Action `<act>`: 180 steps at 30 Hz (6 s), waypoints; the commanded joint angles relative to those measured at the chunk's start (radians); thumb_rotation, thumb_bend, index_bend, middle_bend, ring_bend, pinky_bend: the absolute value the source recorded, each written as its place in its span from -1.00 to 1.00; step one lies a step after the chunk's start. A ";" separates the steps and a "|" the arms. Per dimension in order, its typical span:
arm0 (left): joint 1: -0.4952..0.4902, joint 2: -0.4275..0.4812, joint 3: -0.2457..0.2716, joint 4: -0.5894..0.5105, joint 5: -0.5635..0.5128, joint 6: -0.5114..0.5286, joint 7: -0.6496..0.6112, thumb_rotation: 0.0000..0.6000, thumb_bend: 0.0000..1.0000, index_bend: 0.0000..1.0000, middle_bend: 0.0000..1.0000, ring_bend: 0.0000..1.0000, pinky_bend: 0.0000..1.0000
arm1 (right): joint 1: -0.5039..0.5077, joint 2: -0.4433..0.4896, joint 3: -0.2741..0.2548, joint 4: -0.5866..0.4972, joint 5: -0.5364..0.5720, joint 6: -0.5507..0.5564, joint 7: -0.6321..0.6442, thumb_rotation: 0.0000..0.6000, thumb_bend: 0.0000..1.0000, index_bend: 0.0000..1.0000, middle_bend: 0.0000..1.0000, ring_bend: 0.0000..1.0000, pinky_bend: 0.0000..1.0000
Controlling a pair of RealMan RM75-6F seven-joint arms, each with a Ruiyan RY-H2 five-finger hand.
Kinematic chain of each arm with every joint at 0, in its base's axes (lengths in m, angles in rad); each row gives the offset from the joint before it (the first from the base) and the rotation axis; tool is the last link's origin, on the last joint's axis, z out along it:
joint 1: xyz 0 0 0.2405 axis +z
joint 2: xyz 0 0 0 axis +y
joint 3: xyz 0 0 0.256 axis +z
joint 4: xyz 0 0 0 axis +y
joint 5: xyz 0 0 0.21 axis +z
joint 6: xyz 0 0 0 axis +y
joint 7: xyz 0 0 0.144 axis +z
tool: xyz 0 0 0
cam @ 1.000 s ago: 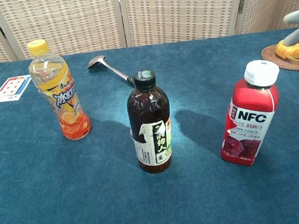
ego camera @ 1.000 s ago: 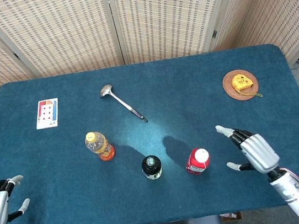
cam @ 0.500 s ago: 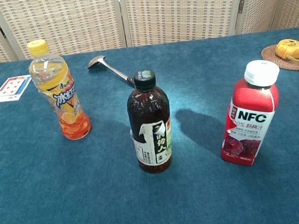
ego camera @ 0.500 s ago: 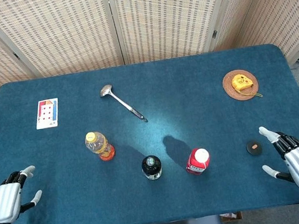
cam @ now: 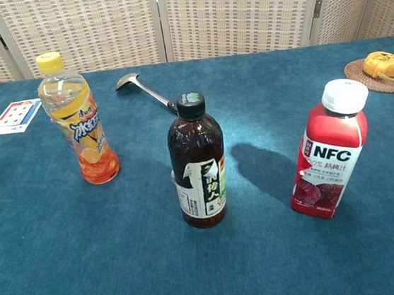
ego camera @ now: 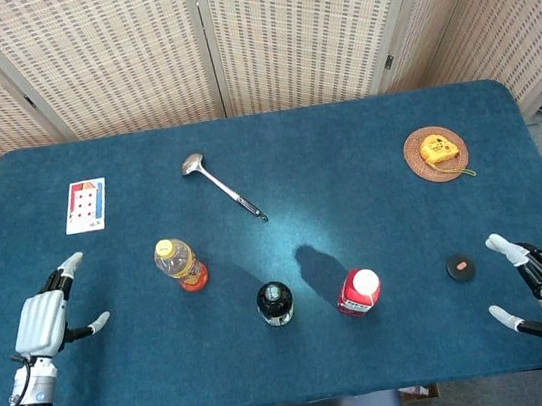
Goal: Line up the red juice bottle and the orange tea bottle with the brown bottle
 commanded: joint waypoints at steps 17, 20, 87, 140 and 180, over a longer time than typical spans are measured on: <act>-0.144 -0.041 -0.091 -0.008 -0.185 -0.253 -0.228 1.00 -0.86 -0.96 -1.00 -1.00 -0.73 | -0.007 0.007 0.022 0.006 0.005 -0.036 0.031 1.00 -1.00 -0.80 -0.51 -0.55 -0.20; -0.156 -0.038 -0.098 -0.020 -0.198 -0.288 -0.281 1.00 -0.86 -0.96 -1.00 -1.00 -0.73 | -0.008 0.007 0.025 0.008 0.004 -0.040 0.034 1.00 -1.00 -0.80 -0.51 -0.55 -0.20; -0.245 -0.217 -0.114 0.010 -0.176 -0.196 -0.392 1.00 -0.86 0.31 0.04 -0.52 -0.59 | -0.024 0.018 0.052 0.015 -0.005 -0.047 0.089 1.00 -1.00 -0.80 -0.48 -0.55 -0.20; -0.150 -0.180 0.038 -0.204 -0.032 -0.073 -0.233 1.00 -0.86 0.34 0.08 -0.52 -0.59 | -0.025 0.026 0.035 0.010 -0.038 -0.052 0.091 1.00 -1.00 -0.77 -0.48 -0.55 -0.20; -0.134 -0.124 0.063 -0.268 -0.059 -0.101 -0.193 1.00 -0.89 -1.00 -1.00 -0.88 -0.59 | -0.023 0.023 0.032 0.011 -0.043 -0.056 0.085 1.00 -1.00 -0.77 -0.48 -0.55 -0.20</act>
